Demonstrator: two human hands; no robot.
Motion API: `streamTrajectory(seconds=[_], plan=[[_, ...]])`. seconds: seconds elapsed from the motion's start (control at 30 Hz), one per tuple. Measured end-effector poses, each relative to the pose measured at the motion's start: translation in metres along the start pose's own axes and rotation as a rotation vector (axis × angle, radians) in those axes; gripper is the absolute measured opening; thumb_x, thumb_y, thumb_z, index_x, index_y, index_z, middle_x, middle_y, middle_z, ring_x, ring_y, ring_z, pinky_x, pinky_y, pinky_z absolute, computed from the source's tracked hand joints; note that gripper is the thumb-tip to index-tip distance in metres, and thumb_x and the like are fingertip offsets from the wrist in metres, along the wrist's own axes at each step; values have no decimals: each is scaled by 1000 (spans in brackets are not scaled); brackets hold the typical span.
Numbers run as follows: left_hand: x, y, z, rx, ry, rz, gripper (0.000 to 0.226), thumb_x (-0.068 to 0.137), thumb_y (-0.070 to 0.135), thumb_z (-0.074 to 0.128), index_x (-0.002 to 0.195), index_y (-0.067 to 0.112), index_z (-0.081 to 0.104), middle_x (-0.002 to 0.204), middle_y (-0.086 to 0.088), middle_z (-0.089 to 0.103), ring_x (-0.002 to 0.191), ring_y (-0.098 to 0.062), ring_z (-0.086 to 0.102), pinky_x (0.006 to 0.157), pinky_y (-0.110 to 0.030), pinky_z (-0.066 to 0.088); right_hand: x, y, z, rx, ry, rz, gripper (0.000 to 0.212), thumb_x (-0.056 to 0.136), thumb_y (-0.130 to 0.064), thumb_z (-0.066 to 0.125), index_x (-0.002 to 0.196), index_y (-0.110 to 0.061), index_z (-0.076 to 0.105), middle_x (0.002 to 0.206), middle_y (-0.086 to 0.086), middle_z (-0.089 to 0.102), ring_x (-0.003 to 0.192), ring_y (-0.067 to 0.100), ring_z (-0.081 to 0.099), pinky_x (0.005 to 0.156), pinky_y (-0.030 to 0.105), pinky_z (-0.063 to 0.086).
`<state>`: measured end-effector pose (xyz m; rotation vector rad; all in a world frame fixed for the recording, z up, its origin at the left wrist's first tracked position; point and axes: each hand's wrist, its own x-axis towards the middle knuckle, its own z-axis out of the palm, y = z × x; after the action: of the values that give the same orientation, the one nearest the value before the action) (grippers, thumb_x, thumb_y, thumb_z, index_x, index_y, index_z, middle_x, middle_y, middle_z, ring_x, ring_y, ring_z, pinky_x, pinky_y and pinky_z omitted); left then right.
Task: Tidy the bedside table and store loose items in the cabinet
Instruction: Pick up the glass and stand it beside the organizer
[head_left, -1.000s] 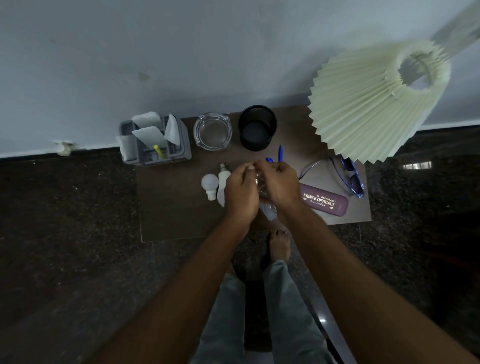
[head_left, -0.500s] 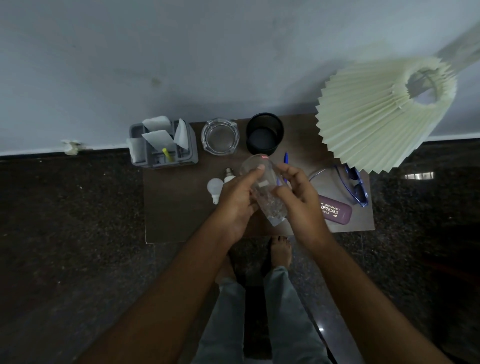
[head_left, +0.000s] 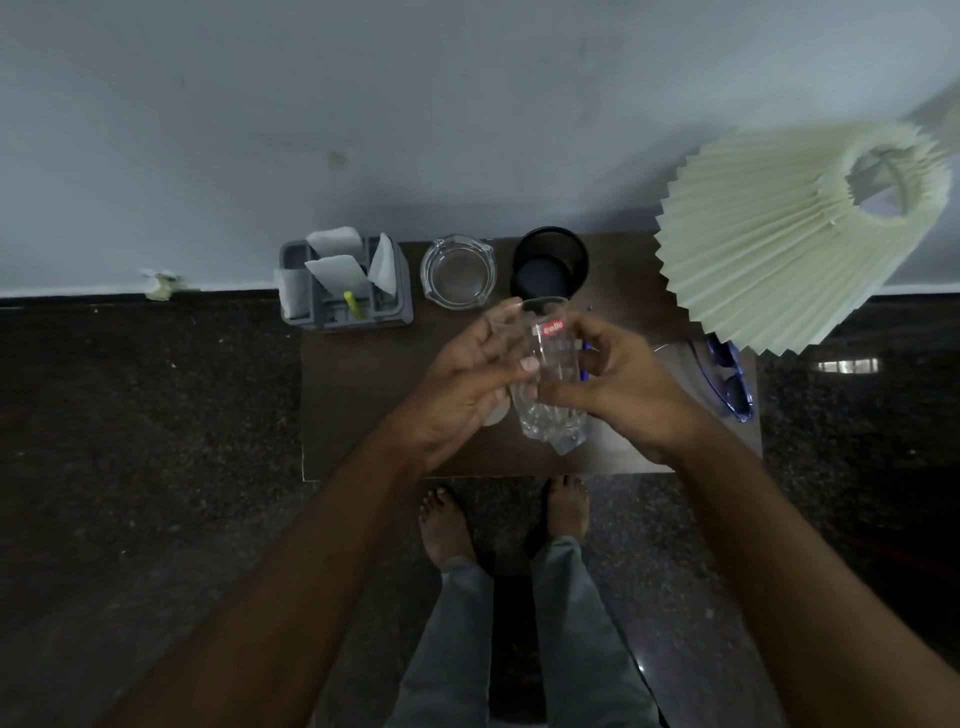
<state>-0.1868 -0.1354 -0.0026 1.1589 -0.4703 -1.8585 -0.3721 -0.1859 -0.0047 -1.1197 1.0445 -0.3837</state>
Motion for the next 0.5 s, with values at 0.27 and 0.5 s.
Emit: streamTrajectory(seconds=[0.27,0.5], plan=[[3,21,-17,546,88,53,83,79,12,84,151,21,44,132,6,65,123,-10,63,97,-29,56,17,2,26,-186,145,-141,83,62,-8,94,133,-18,53,124,-3,67,112,12,67,91,43,60],[1,34,-35,590,119,119,78,79,5,84,147,17,48,134,1,65,124,-13,64,105,-44,54,32,-9,34,-293,136,-199,80,67,-23,93,136,-24,53,128,-12,61,115,1,61,94,19,54]])
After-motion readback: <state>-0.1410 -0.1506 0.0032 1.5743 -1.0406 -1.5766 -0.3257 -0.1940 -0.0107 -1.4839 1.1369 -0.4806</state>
